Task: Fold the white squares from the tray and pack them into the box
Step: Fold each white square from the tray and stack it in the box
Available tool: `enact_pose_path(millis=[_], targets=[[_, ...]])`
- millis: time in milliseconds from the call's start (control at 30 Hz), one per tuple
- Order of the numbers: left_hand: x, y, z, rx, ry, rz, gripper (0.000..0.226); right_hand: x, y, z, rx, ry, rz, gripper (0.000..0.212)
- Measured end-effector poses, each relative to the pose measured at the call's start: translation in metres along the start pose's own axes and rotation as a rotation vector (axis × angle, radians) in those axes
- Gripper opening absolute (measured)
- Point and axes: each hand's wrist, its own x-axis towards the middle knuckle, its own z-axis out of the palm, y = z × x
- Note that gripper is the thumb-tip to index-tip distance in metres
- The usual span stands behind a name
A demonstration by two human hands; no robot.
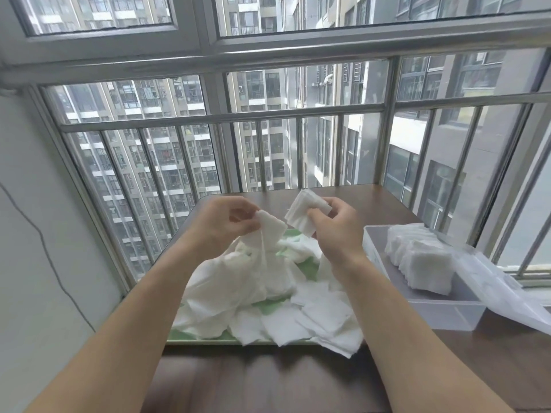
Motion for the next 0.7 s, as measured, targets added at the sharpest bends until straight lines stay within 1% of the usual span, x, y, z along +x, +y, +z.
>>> enact_pose_path(millis=[133,233,300,367,433,500,600,700], targets=[[-0.005,0.005,-0.003,-0.289,0.068,-0.109,0.016,0.001,0.003,0.000,0.011,0.000,-0.030,0.018],[-0.007,0.010,-0.007,-0.409,0.094,-0.184,0.008,0.001,0.005,-0.001,0.021,-0.019,-0.037,0.015],[-0.007,0.013,-0.006,-0.475,0.105,-0.218,0.011,0.001,0.004,-0.002,0.043,-0.037,-0.030,0.009],[-0.007,0.015,-0.004,-0.494,0.102,-0.242,0.011,0.000,0.003,-0.002,0.083,-0.064,-0.008,0.006],[-0.006,0.016,0.000,-0.516,0.085,-0.285,0.015,0.000,0.003,-0.001,0.104,-0.088,0.009,0.008],[-0.008,0.021,0.004,-0.553,0.055,-0.307,0.016,-0.001,0.003,0.000,0.136,-0.121,0.035,0.006],[-0.012,0.028,0.010,-0.653,-0.011,-0.290,0.009,-0.001,0.004,0.001,0.213,-0.199,0.083,0.012],[-0.015,0.029,0.012,-0.681,-0.108,-0.219,0.025,-0.003,0.003,0.001,0.288,-0.277,0.114,0.015]])
